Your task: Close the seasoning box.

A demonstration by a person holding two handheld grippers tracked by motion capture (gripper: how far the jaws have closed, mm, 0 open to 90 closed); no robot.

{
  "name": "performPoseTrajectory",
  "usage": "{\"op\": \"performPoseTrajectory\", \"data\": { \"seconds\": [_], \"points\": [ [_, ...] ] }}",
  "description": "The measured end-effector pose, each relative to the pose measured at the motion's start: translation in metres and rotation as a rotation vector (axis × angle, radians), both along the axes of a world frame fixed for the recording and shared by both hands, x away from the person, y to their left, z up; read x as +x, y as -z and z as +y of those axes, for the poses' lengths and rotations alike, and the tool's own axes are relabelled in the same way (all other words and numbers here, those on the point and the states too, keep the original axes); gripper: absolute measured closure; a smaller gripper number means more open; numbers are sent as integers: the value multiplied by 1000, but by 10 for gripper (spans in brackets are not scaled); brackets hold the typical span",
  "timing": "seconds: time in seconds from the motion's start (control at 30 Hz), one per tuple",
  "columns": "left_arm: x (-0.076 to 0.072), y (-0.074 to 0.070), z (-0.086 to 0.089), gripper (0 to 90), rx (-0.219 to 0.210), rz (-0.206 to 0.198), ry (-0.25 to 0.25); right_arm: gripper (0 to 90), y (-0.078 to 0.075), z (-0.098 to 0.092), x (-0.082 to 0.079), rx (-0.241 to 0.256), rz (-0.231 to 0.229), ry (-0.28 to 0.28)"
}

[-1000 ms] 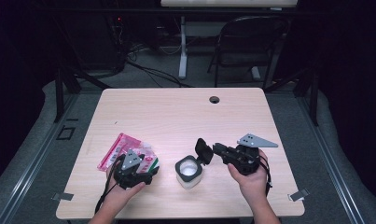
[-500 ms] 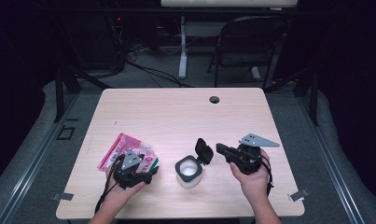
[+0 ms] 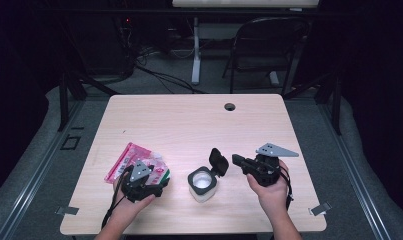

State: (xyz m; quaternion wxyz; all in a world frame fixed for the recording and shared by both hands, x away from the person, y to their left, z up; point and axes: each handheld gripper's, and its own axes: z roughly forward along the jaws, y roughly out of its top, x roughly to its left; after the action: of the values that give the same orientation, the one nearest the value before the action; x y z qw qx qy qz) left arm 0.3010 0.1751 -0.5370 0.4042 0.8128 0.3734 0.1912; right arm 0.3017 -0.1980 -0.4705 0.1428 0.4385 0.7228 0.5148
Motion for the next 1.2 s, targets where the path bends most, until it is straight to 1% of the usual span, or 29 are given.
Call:
{"op": "performPoseTrajectory", "data": {
  "seconds": [0.2, 0.3, 0.33, 0.47, 0.53, 0.8, 0.97, 1.2],
  "points": [
    [0, 0, 0, 284, -7, -6, -5, 896, 3, 2, 1, -4, 12, -12],
    [-1, -1, 0, 285, -4, -2, -2, 896, 4, 3, 2, 0, 14, -14],
    [-1, -1, 0, 285, -3, -2, -1, 896, 4, 3, 2, -13, 21, -17],
    [-1, 0, 0, 285, -5, -2, 0, 896, 6, 4, 2, -14, 26, -25],
    [-1, 0, 0, 285, -5, -3, 0, 896, 6, 6, 2, -8, 25, -23],
    [-1, 0, 0, 285, -4, -3, 1, 896, 7, 11, 1, -21, 26, -41],
    [-1, -1, 0, 285, -2, -4, -1, 896, 7, 13, 0, -15, 25, -45],
    [-1, -1, 0, 287, -3, -4, -2, 892, 6, 19, -2, -23, 23, -73]
  ]
}}
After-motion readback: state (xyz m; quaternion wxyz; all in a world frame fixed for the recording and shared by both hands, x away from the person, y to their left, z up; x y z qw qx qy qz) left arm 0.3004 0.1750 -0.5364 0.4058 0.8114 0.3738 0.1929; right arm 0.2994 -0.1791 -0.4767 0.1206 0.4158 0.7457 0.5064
